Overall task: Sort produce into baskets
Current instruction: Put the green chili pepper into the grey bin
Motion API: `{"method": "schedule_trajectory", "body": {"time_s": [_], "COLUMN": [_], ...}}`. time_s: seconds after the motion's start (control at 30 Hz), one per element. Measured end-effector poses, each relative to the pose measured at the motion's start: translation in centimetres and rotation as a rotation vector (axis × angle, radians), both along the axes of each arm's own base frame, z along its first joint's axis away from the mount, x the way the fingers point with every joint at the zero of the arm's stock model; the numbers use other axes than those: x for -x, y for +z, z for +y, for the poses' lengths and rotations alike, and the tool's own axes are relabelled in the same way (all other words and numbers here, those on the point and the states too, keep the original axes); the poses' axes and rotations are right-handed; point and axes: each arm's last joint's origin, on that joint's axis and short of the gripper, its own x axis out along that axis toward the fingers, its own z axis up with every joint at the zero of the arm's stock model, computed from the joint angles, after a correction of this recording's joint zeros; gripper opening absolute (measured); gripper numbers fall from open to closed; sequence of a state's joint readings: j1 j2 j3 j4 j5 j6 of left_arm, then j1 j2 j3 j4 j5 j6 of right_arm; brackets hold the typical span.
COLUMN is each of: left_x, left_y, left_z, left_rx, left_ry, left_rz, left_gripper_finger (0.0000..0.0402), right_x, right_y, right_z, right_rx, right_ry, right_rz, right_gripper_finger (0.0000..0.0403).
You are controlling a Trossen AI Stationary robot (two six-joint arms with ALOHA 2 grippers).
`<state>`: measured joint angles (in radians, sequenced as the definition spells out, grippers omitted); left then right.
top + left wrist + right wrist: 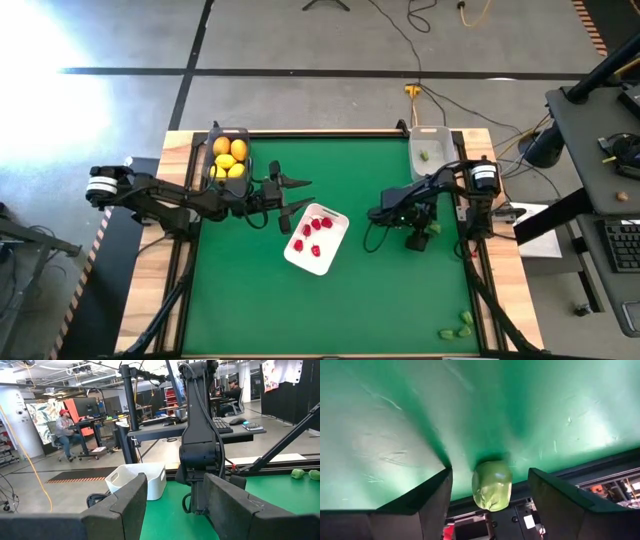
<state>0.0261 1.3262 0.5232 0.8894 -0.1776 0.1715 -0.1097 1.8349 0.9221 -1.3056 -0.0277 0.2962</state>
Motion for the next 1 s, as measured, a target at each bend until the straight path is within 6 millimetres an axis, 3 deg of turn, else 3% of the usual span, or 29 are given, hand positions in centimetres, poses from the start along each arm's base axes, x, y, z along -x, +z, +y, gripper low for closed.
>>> {"method": "schedule_trajectory", "body": {"time_s": [0.37, 0.63, 0.8, 1.0], "left_x": [0.0, 0.0, 0.0, 0.0], "left_y": [0.0, 0.0, 0.1, 0.1], "left_z": [0.0, 0.0, 0.0, 0.0], "left_rx": [0.0, 0.0, 0.0, 0.0], "left_ry": [0.0, 0.0, 0.0, 0.0], "left_rz": [0.0, 0.0, -0.004, -0.004], "left_gripper_finger": [0.0178, 0.0178, 0.0178, 0.0178], "right_x": [1.3, -0.7, -2.3, -3.8], "right_y": [-0.6, 0.7, 2.5, 7.3], "right_z": [0.2, 0.0, -0.6, -3.6], "right_rx": [-0.011, -0.003, 0.011, 0.23], "right_ry": [-0.043, -0.027, 0.032, 0.15], "right_rz": [0.051, -0.05, -0.072, -0.043], "right_gripper_finger": [0.0194, 0.011, 0.0069, 0.0077]}}
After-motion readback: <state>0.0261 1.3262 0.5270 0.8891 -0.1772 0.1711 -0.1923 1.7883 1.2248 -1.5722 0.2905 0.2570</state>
